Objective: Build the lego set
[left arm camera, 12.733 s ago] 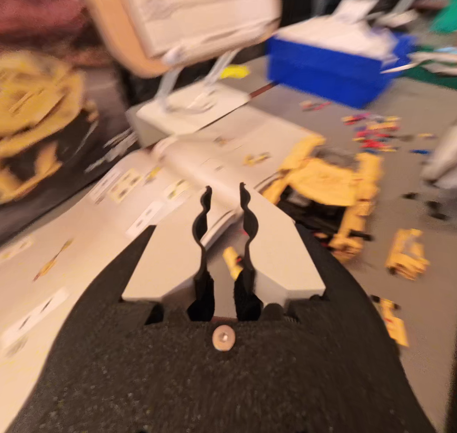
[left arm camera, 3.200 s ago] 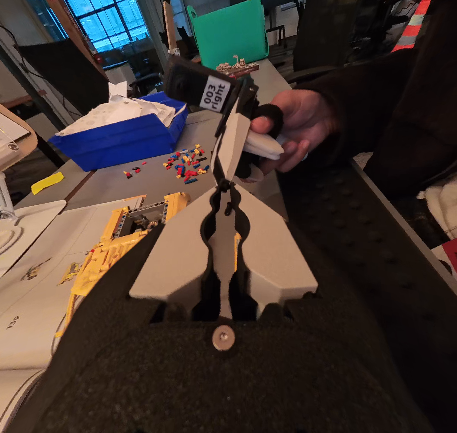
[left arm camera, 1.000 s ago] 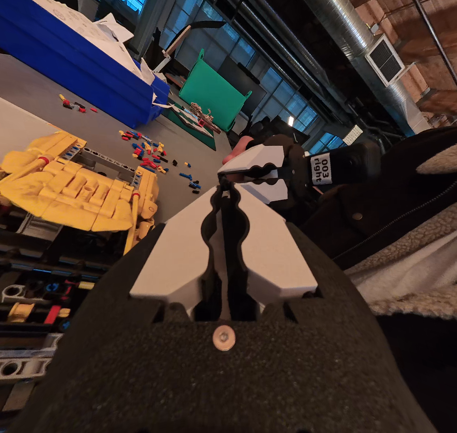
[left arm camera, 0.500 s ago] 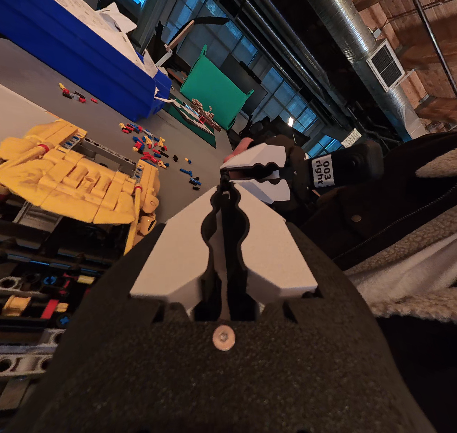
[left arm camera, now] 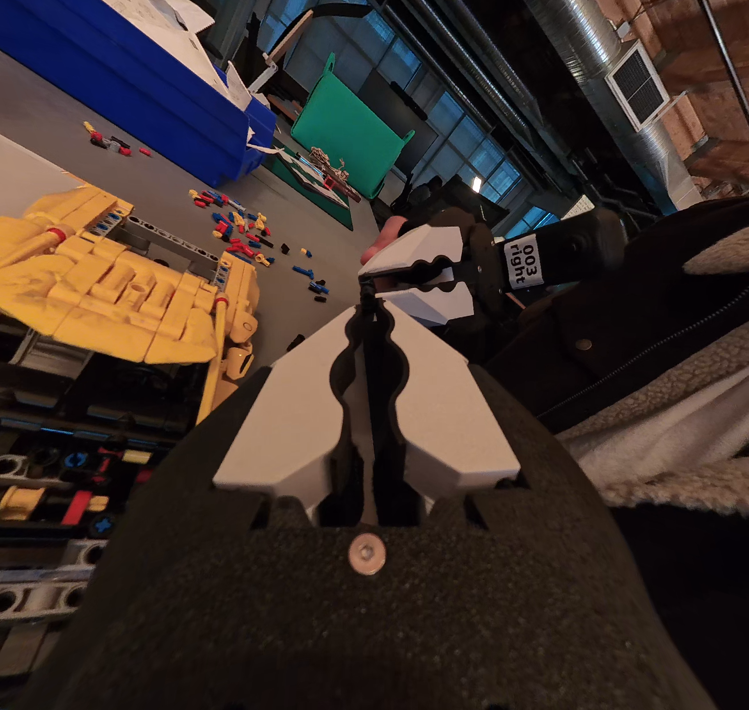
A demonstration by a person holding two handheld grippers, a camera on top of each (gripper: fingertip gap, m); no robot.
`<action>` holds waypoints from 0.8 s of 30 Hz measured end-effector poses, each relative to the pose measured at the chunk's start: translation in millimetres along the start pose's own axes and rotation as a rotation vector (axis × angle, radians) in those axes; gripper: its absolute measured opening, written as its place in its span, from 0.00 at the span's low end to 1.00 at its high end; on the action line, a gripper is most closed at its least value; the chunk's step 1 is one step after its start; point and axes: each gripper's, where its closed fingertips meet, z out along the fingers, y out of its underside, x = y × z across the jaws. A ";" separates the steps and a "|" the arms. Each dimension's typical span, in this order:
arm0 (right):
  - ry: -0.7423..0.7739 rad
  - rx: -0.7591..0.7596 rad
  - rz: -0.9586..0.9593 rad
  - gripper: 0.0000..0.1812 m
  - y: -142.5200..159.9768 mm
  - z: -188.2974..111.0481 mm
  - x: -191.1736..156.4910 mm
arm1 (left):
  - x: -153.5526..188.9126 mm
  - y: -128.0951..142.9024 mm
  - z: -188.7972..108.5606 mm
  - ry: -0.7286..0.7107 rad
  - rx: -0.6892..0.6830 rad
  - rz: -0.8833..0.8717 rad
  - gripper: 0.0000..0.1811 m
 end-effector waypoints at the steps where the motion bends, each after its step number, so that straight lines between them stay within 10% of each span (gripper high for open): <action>1: -0.004 0.007 0.009 0.03 -0.2 0.0 -0.4 | 0.2 0.0 -0.3 0.000 -0.003 0.002 0.03; 24: -0.152 0.054 0.186 0.04 11.7 3.8 -13.5 | -7.1 10.3 -2.7 -0.055 -0.119 0.019 0.03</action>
